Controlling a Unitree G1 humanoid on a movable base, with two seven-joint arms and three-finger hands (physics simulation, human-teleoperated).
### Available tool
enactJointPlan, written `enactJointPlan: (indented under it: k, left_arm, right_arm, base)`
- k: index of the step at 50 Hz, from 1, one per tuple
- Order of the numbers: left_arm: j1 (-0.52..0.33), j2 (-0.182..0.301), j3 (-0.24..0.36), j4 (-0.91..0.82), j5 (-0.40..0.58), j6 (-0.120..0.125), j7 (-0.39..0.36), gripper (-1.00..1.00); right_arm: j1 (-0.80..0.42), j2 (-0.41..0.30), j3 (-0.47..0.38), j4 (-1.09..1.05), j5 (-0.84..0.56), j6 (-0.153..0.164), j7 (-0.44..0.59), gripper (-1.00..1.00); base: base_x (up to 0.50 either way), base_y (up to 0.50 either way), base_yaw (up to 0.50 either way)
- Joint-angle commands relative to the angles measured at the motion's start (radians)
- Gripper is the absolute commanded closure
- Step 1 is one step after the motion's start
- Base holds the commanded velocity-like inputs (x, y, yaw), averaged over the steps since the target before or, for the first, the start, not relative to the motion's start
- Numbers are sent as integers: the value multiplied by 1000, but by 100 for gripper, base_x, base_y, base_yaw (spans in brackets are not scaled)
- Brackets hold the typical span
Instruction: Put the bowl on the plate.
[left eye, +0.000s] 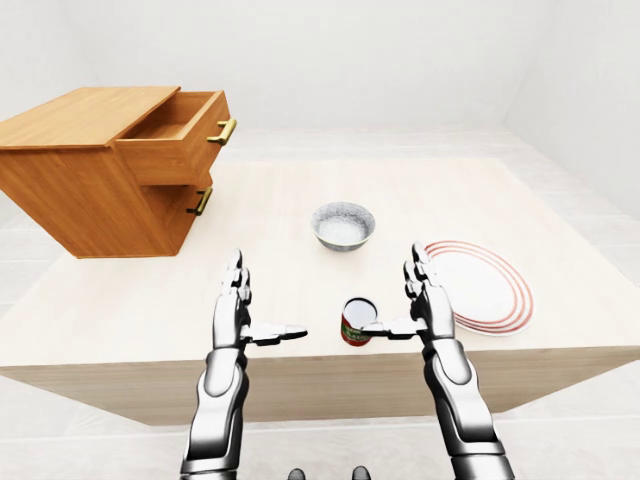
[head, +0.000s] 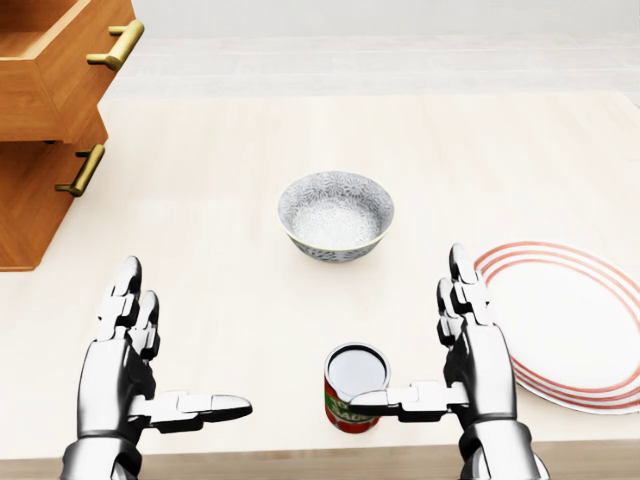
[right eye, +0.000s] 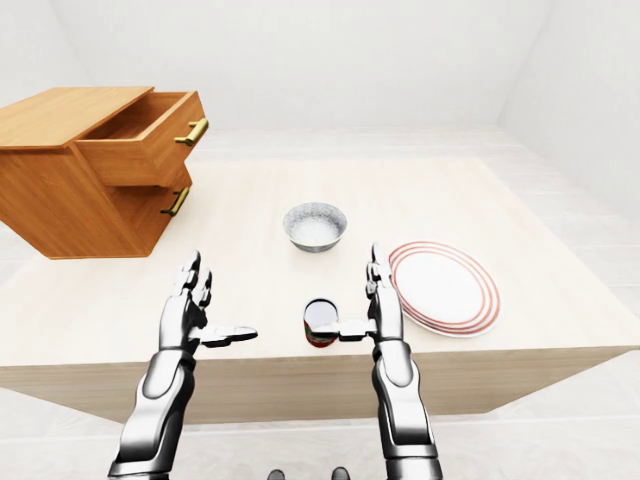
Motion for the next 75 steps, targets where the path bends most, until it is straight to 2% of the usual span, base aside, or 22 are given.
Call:
enactJointPlan:
  k: [1,2,3,5,7,9,10,16,19,20,24,26,32,37,59,67,72,75]
  left_arm:
    - [-22,33,-1,-16,14,15,-48,-100]
    - [-18,33,-2,-46,7,31,-48,-100]
    - [-13,32,-2,-60,9,25,-42,-100]
    - [5,36,-9,-125,6,64,-48,-100]
    - [9,38,-10,-153,5,64,-48,-100]
    - [19,42,-12,-194,5,64,-54,-100]
    - [25,44,-11,-212,2,64,-59,-100]
    - [47,56,-2,-239,21,64,-78,-100]
    - [51,56,15,-290,-1,64,-90,-100]
    - [55,64,25,-376,-16,64,-98,-100]
    - [69,49,57,-404,-49,64,-100,-100]
    - [55,62,82,-523,-78,64,-96,-100]
    - [57,61,114,-580,-90,64,-100,-100]
    - [90,46,115,-523,-77,64,-114,-100]
    - [87,47,144,-531,-92,64,-119,-100]
    - [42,59,163,-500,-101,64,-109,-100]
    - [44,63,167,-516,-110,64,-108,-100]
    - [23,71,162,-503,-82,64,-93,-100]
  right_arm:
    - [6,-33,-27,3,-32,7,30,-100]
    - [8,-36,-26,-10,-32,12,31,-100]
    - [10,-39,-26,-24,-29,25,35,-100]
    - [13,-50,-18,-60,-51,45,33,-100]
    - [16,-49,-16,-79,-62,51,26,-100]
    - [24,-47,-18,-140,-51,96,34,-100]
    - [27,-47,-18,-169,-48,103,38,-100]
    - [33,-45,-16,-317,-43,103,45,-100]
    - [27,-42,-11,-338,-56,103,38,-100]
    - [26,-40,-14,-369,-50,103,39,-100]
    - [39,-38,-18,-423,-36,103,45,-100]
    - [52,-40,-8,-445,-50,103,45,-100]
    - [65,-39,-12,-482,-37,103,63,-100]
    - [67,-39,-25,-491,-22,103,73,-100]
    - [61,-43,-46,-498,-9,103,90,-100]
    - [58,-47,-57,-505,-6,103,93,-100]
    - [58,-48,-54,-505,-9,103,97,-100]
    - [53,-51,-53,-509,-14,103,98,-100]
  base:
    - [0,0,0]
    - [0,0,0]
    - [0,0,0]
    - [0,0,0]
    - [0,0,0]
    - [0,0,0]
    - [0,0,0]
    - [0,0,0]
    - [0,0,0]
    - [0,0,0]
    - [0,0,0]
    - [0,0,0]
    - [0,0,0]
    - [0,0,0]
    - [0,-33,0]
    - [0,-36,0]
    - [0,-36,0]
    - [0,-9,0]
